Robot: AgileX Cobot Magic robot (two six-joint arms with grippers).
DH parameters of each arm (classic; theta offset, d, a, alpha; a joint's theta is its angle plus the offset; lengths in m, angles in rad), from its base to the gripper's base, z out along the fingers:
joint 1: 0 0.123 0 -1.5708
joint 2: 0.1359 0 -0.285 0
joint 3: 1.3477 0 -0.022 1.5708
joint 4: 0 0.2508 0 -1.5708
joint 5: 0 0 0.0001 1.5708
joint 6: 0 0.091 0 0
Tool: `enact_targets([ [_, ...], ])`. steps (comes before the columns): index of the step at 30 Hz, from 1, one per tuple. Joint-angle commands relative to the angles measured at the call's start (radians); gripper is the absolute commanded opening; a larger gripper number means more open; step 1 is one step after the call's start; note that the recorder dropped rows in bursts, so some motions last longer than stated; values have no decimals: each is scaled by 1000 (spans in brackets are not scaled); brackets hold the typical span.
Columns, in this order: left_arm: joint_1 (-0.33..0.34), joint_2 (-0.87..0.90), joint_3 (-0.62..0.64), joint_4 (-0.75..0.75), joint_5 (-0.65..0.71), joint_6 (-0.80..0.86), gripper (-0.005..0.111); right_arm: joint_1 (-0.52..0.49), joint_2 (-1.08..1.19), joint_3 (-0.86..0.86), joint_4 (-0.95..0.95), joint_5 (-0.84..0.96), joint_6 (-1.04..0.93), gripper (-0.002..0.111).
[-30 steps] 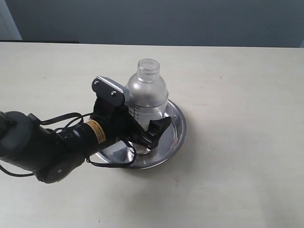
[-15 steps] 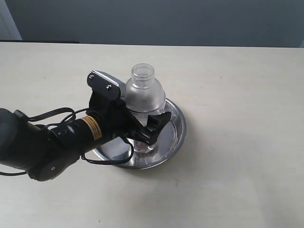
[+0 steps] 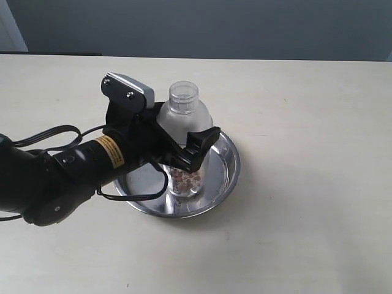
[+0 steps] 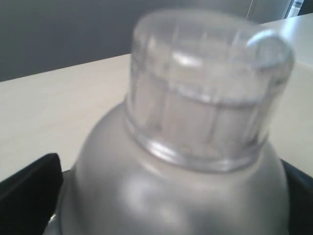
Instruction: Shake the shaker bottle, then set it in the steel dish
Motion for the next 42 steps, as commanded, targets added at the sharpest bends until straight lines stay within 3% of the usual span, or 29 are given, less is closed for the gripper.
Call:
enact_targets([
  [1,2,-42,2,-2,-11,-4,105,-3,-5,1,-1,-11,-3,-1],
  [10,2,-123,2,-5,25,8,105,-3,-5,1,-1,-11,-3,-1],
  [17,2,-281,2,-40,114,138,103,-3,-5,1,-1,-11,-3,-1],
  [19,2,-330,2,-48,158,166,96,-3,-5,1,-1,-11,-3,-1],
  [21,2,-383,2,-32,220,184,80,-3,-5,1,-1,-11,-3,-1],
  [27,0,-539,2,50,393,170,3,-3,-5,1,-1,-11,-3,-1],
  [33,0,-748,2,52,587,187,1,-3,-5,1,-1,-11,-3,-1],
  [42,3,-1024,2,78,1019,204,1,-3,-5,1,-1,-11,-3,-1],
])
